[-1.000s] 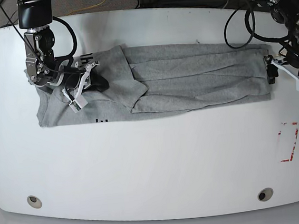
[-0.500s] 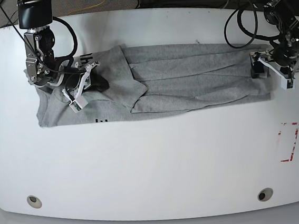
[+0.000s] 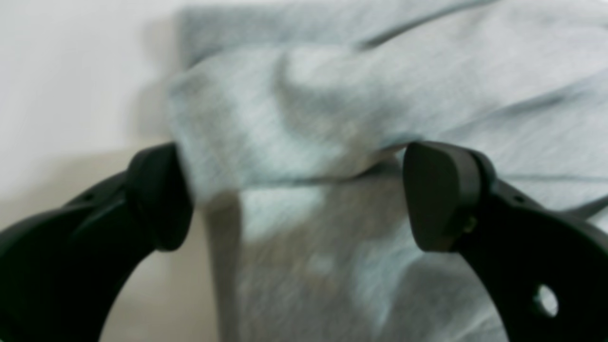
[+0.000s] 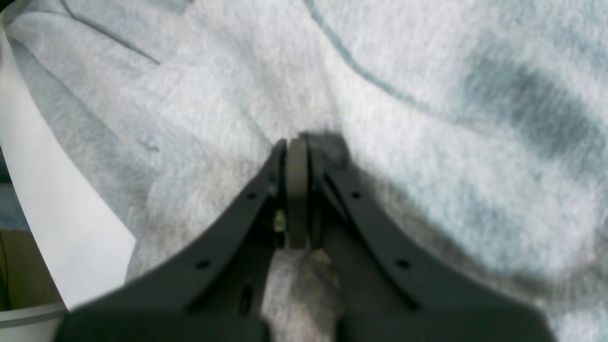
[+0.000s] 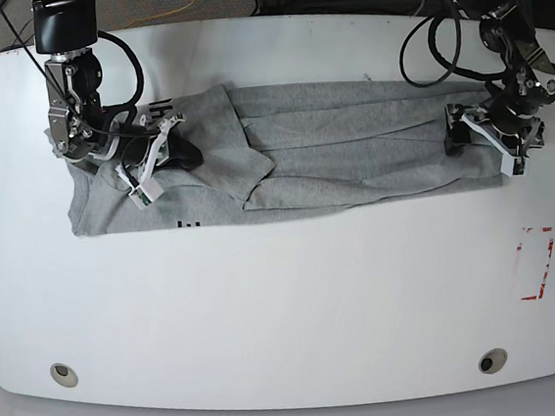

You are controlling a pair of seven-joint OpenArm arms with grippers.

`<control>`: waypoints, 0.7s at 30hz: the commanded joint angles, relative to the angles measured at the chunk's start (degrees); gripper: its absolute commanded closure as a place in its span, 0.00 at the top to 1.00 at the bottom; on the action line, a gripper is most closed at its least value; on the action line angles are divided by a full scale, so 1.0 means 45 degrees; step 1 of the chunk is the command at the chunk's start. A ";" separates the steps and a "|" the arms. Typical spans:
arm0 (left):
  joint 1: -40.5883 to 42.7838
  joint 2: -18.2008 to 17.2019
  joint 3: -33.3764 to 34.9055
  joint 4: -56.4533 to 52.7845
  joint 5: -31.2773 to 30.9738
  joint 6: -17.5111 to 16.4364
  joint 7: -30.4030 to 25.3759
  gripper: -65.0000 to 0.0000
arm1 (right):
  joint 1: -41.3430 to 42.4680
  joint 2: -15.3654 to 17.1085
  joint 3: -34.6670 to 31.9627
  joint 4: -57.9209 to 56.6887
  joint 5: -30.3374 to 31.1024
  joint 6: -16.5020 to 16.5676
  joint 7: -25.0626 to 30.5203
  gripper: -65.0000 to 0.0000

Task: Layout the t-shirt on the table in an organized manner, then fold the t-shirt properly
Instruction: 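Lower the left gripper onto the shirt end and pinch it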

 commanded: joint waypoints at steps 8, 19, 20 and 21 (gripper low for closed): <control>-0.0016 0.0061 0.0070 -0.0017 0.0006 -0.0017 0.0279 1.00 | 0.0020 0.0149 0.0046 -0.0005 -0.0674 -0.0216 -0.0595 0.00; 0.0257 0.0061 0.0070 0.0022 0.0006 -0.0017 0.0279 0.43 | 0.0020 0.0149 0.0046 -0.0005 -0.0674 -0.0216 -0.0595 0.00; 0.0257 0.0061 0.0070 0.0022 0.0006 -0.0017 0.0279 0.32 | 0.0020 0.0129 0.0065 -0.0005 -0.0674 -0.0216 -0.0575 0.00; 0.0257 0.0061 0.0070 0.0022 0.0006 -0.0017 0.0279 0.23 | 0.0020 0.0090 0.0065 -0.0005 -0.0674 -0.0216 -0.0575 0.00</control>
